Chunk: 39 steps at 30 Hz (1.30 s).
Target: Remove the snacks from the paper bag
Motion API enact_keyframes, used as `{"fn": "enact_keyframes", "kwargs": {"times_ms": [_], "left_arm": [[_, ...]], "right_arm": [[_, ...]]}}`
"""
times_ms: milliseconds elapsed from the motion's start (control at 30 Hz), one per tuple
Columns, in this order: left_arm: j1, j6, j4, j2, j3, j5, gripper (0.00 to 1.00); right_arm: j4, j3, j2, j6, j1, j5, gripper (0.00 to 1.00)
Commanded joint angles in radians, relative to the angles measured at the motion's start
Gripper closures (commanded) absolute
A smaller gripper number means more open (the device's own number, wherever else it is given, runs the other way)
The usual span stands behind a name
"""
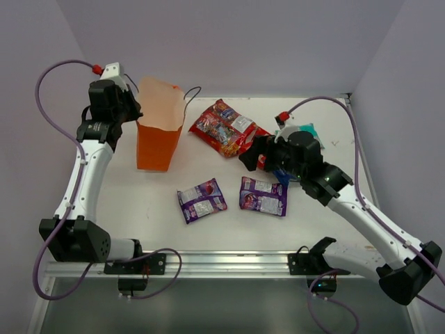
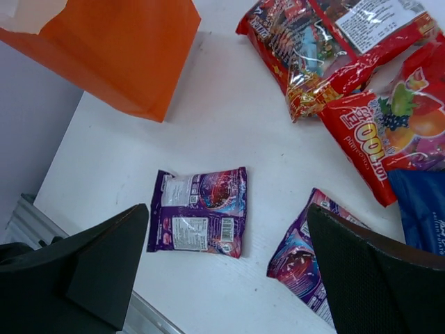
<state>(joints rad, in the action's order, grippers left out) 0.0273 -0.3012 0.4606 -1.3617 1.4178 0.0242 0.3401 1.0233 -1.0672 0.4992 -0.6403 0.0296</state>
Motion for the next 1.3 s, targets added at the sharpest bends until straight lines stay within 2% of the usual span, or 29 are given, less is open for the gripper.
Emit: {"fn": "enact_keyframes", "kwargs": {"times_ms": [0, 267, 467, 600, 867, 967, 1067, 1167, 1267], "left_arm": [[-0.039, -0.033, -0.069, -0.01, -0.029, 0.046, 1.0], [-0.185, -0.064, -0.132, -0.053, -0.117, 0.189, 1.0], [-0.205, -0.018, -0.03, -0.068, -0.085, 0.047, 1.0], [-0.204, 0.007, 0.015, -0.065, -0.071, 0.01, 0.79], [-0.204, 0.022, 0.044, -0.051, -0.068, 0.072, 0.67], [-0.205, 0.033, 0.053, -0.039, -0.072, 0.085, 0.59], [-0.205, 0.045, 0.067, -0.025, -0.068, 0.094, 0.47], [-0.204, 0.057, 0.084, -0.017, -0.054, 0.1, 0.38], [-0.204, 0.062, 0.093, -0.011, -0.042, 0.111, 0.34]], "right_arm": [[0.016, -0.008, 0.035, -0.057, -0.001, -0.059, 0.01], [0.01, -0.038, 0.024, -0.065, -0.002, -0.04, 0.01], [0.008, -0.043, 0.024, -0.071, -0.002, -0.04, 0.01], [0.01, -0.042, 0.036, -0.082, -0.002, -0.048, 0.01], [0.033, -0.009, 0.052, -0.106, -0.001, -0.092, 0.01], [0.042, 0.0, 0.056, -0.11, -0.002, -0.1, 0.01], [0.05, 0.001, 0.069, -0.114, -0.002, -0.109, 0.01], [0.051, 0.001, 0.081, -0.12, -0.002, -0.119, 0.01], [0.063, 0.004, 0.09, -0.123, -0.002, -0.119, 0.01]]}}
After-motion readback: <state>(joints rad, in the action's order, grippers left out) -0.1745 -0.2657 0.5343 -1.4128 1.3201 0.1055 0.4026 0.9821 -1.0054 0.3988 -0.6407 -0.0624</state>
